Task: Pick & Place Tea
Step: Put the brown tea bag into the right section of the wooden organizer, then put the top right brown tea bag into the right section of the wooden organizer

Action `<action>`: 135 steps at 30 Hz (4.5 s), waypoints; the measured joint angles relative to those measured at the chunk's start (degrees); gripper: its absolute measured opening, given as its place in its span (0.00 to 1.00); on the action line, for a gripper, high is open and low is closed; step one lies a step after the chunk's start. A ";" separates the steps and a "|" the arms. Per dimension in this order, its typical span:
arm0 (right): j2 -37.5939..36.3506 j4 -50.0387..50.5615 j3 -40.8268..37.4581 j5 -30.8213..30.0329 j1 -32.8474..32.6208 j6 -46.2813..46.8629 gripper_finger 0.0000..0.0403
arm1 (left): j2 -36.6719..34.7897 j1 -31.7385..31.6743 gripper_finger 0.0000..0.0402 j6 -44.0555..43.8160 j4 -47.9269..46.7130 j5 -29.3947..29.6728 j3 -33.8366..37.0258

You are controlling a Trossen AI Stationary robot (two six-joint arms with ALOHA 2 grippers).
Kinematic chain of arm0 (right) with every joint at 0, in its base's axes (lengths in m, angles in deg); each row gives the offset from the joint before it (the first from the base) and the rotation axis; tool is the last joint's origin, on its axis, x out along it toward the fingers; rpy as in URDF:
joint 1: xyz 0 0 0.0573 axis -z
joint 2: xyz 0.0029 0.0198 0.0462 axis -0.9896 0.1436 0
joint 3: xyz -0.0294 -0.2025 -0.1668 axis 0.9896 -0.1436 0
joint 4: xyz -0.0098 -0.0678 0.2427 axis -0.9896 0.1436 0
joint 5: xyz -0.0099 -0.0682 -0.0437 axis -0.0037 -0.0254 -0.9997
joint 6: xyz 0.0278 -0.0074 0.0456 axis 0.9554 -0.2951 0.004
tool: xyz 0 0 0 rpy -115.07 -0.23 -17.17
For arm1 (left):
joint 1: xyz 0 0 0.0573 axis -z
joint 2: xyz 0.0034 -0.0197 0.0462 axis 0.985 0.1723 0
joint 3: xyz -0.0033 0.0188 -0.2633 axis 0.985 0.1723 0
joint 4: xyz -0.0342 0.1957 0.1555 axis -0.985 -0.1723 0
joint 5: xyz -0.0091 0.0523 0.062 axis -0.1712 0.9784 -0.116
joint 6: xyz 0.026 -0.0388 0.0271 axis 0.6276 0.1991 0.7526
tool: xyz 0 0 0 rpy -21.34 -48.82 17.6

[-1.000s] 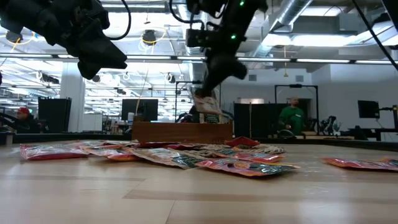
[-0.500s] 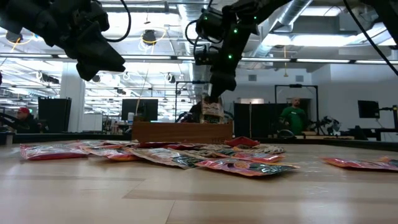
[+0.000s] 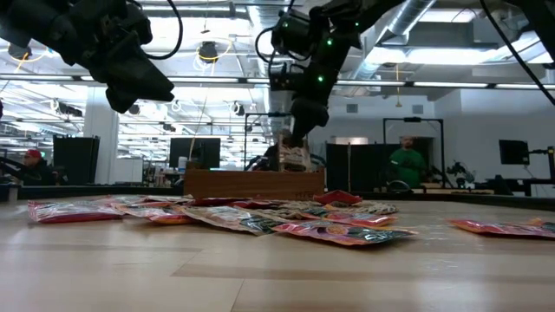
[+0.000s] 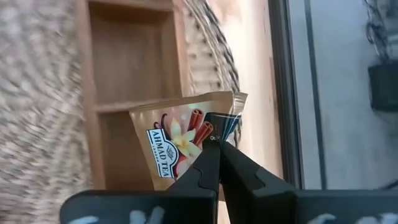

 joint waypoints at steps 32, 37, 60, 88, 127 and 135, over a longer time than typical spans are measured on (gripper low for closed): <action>0.09 -3.26 -3.33 -2.20 -0.09 -1.71 0.11 | 0.00 0.00 0.25 -0.07 0.00 0.07 0.00; 0.09 -3.28 -3.33 -2.18 -0.09 -1.76 0.15 | 0.00 -0.02 0.25 -0.07 0.00 0.07 0.00; -16.37 0.09 -9.30 -6.52 -7.83 3.22 0.16 | 2.00 -0.02 0.25 -0.06 2.77 2.61 1.31; -36.61 -24.63 -39.86 -12.89 -14.69 9.15 0.16 | 24.39 -3.97 0.25 2.91 -10.23 -6.96 -10.54; -36.61 -26.86 -39.83 -12.54 -16.83 11.19 0.16 | 44.78 -12.76 0.24 6.25 -1.35 -10.68 -11.05; -36.61 -26.85 -39.83 -12.55 -16.83 11.09 0.16 | 44.63 -11.94 0.03 6.73 -2.44 -8.40 -10.97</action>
